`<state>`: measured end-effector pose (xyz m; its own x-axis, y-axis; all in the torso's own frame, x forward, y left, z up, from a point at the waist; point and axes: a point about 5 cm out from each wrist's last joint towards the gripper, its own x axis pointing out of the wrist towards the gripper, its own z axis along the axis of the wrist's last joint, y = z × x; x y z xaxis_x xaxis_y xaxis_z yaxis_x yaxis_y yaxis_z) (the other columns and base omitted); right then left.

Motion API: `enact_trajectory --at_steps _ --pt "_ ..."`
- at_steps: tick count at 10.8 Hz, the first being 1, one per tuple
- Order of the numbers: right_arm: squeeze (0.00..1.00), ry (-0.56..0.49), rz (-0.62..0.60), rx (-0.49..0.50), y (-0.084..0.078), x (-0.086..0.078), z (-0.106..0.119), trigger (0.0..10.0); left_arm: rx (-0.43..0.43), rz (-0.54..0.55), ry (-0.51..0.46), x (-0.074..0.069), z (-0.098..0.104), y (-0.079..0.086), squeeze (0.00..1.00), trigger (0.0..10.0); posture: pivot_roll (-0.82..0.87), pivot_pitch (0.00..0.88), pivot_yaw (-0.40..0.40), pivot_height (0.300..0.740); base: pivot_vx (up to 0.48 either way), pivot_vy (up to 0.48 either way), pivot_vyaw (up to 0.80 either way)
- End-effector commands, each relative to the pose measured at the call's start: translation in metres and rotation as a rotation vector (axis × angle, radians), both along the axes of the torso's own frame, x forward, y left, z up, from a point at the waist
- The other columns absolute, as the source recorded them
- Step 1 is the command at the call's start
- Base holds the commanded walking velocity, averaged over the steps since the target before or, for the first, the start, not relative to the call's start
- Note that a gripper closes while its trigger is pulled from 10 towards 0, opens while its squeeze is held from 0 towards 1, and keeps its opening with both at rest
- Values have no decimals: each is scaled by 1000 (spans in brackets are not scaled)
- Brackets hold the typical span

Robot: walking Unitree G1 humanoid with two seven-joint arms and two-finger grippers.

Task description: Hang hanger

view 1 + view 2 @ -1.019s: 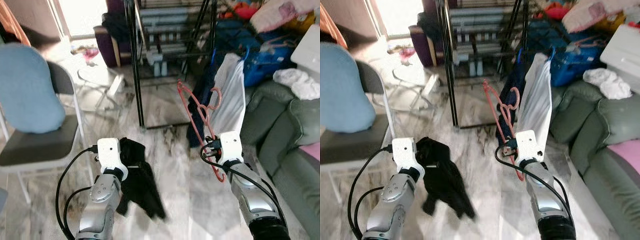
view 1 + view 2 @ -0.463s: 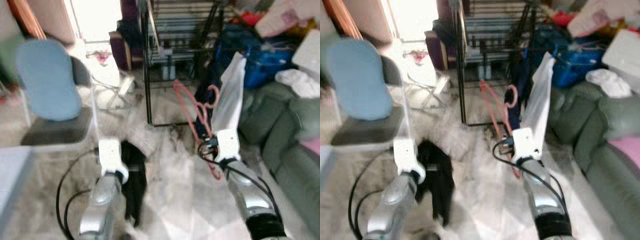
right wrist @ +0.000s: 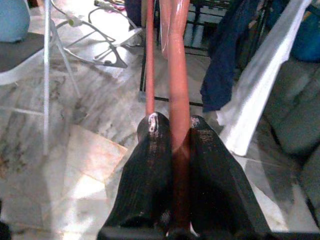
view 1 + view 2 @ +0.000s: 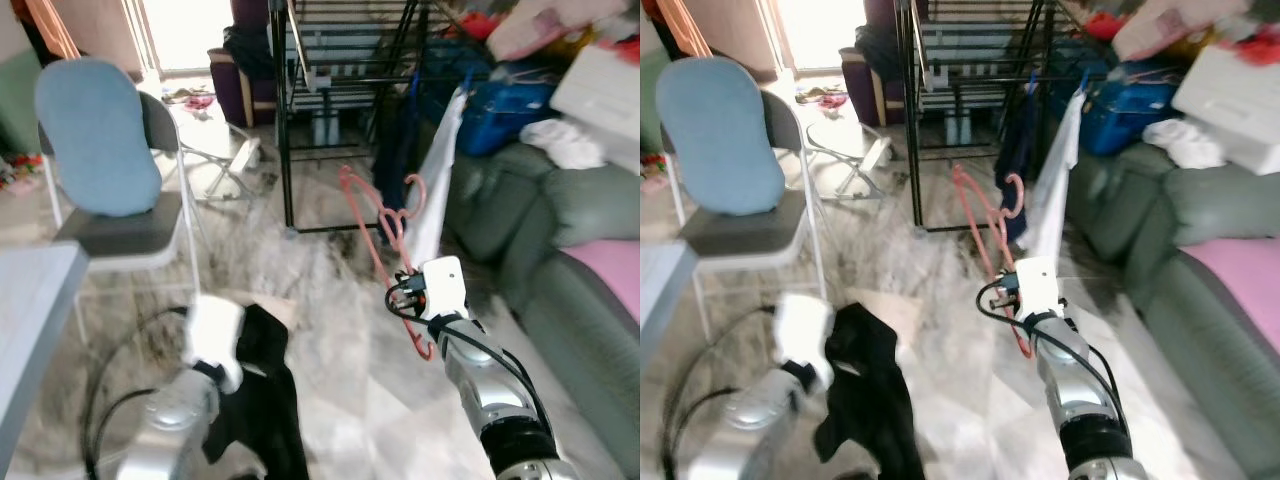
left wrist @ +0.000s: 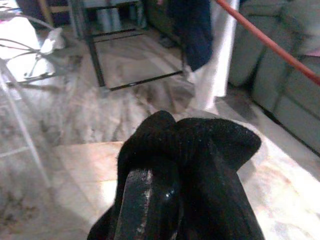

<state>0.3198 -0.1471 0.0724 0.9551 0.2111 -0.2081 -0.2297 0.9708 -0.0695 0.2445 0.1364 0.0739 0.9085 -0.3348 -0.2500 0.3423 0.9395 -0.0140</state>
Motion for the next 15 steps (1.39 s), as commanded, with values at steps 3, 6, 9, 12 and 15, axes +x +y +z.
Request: enact_trajectory --at_steps 3,6,9,12,15 --pt "0 -38 5 -27 7 6 7 10000 44 7 -93 1 16 -4 0 10000 27 0 -2 740 -281 0 0" --pt "0 -41 -12 -40 4 8 7 10000 69 67 -157 20 24 -2 0 10000 10 0 17 740 -276 0 0" --pt "0 -23 -4 -18 7 6 4 10000 -53 20 -203 23 33 -8 0 10000 4 0 10 740 0 0 0" --pt "0 -25 7 -46 3 4 3 10000 171 -275 -267 21 40 -11 0 10000 1 0 7 740 0 0 0" --pt "0 -30 108 -75 -10 4 6 10000 736 -608 -313 35 47 14 0 10000 1 0 16 740 0 0 0"
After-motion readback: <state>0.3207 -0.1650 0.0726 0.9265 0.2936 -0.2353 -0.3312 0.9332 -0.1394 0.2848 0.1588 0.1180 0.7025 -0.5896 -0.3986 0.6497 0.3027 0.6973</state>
